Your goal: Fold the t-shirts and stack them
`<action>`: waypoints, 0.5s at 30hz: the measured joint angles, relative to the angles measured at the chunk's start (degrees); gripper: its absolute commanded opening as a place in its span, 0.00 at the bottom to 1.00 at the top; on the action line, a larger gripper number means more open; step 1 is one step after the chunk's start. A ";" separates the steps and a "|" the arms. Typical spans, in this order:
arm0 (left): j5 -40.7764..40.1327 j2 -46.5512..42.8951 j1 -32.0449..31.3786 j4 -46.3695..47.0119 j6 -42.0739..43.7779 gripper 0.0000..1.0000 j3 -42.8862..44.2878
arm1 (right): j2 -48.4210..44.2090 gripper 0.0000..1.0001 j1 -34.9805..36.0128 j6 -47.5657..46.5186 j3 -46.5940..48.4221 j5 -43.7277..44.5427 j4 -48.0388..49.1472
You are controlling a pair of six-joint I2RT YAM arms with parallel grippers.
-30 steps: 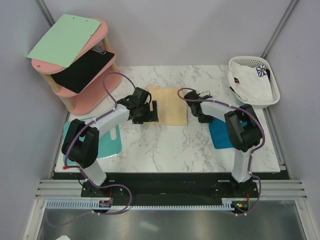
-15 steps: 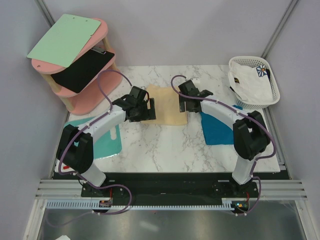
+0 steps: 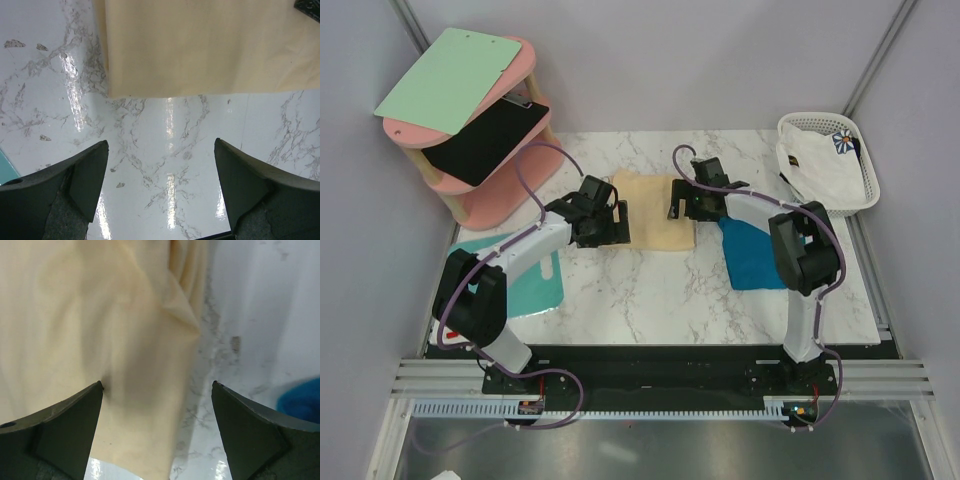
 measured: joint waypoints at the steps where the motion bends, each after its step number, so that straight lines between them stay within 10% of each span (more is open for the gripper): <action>1: -0.02 0.00 0.00 -0.07 0.00 0.93 -0.09 | 0.76 0.96 0.07 0.15 0.00 -1.68 0.87; 8: -0.13 0.00 0.00 -0.17 0.00 0.93 -0.17 | 3.98 0.89 0.09 2.51 0.90 -10.47 7.37; 15: -0.59 0.00 0.00 -0.22 0.00 0.93 -0.17 | 8.66 0.12 0.28 4.37 4.04 -13.07 8.70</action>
